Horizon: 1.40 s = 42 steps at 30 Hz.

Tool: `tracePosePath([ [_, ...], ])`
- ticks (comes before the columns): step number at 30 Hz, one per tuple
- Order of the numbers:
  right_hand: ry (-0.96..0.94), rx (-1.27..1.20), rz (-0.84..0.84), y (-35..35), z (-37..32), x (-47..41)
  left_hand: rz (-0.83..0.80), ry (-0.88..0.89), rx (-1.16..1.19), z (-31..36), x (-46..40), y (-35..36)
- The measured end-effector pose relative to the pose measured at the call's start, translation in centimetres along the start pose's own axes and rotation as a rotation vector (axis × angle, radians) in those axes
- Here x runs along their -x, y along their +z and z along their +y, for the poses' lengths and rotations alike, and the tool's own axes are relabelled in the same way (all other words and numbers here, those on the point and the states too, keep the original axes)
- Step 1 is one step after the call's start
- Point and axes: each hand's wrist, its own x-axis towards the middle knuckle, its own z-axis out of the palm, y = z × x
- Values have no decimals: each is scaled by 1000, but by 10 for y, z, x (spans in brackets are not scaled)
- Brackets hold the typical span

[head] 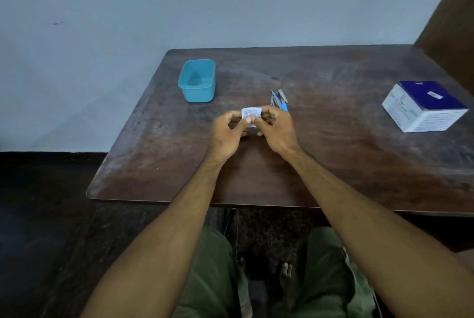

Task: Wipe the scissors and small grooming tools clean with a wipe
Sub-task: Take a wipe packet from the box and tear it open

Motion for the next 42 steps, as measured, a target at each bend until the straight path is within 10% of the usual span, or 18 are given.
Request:
tracePosePath([
  [42,-65,-71,66,-5,18,-1,159,79,-64,-21,-16,4],
])
